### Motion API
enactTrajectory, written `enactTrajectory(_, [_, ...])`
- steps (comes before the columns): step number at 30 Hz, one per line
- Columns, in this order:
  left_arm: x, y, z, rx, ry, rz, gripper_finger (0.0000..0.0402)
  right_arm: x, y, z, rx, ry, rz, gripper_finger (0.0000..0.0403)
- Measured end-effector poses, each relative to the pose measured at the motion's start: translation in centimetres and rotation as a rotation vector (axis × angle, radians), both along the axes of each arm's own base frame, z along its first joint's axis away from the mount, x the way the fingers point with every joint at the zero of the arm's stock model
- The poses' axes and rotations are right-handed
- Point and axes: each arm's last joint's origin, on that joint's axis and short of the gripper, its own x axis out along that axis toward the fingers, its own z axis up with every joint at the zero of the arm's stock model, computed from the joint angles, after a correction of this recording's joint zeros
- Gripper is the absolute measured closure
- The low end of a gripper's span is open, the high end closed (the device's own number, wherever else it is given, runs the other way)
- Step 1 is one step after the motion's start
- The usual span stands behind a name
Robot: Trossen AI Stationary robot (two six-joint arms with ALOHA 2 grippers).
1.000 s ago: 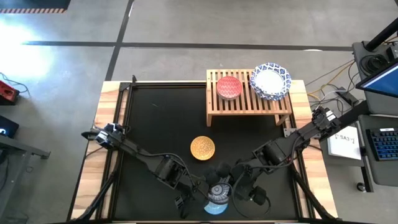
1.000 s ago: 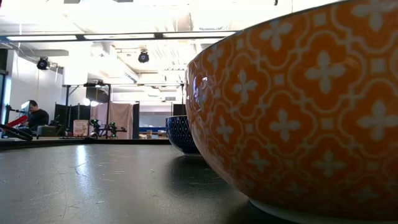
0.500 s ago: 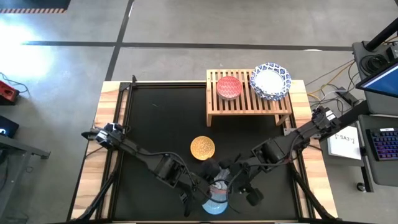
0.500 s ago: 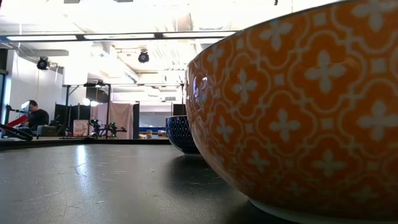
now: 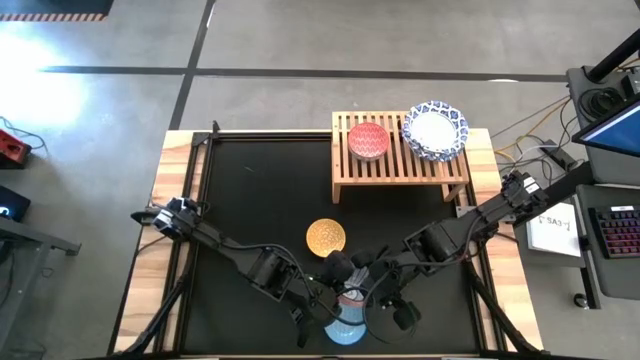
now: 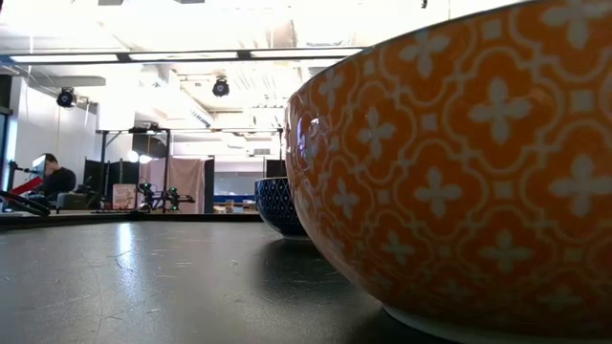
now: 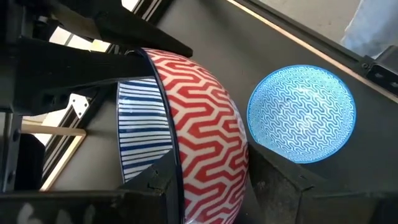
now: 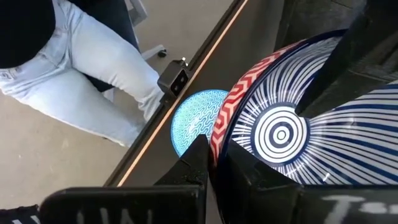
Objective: Place and stack bowls onto a shelf
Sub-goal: Stack the blue patterned bowl on top of the red patterned bowl on the shelf
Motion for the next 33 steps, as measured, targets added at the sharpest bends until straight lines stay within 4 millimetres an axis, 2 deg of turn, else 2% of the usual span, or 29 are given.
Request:
enactTrajectory(12, [0.0, 0.3, -0.1, 0.063, -0.013, 0.044, 0.0255, 0.4, -0.7, 0.2, 0.095, 0.074, -0.203, 0.0391])
enactTrajectory(19, [-0.2, 0.6, 0.2, 0.133, -0.03, 0.116, 0.0233, 0.4, -0.9, 0.3, 0.139, 0.12, -0.307, 0.0391])
enactTrajectory(27, [-0.2, 0.9, 0.5, 0.093, -0.035, 0.191, 0.0203, 0.3, -1.2, 0.1, 0.154, 0.163, -0.365, 0.0391])
enactTrajectory(33, [-0.1, 1.3, 0.8, 0.083, -0.07, 0.277, 0.0174, 0.2, -2.2, -0.2, 0.113, 0.2, -0.417, 0.0391])
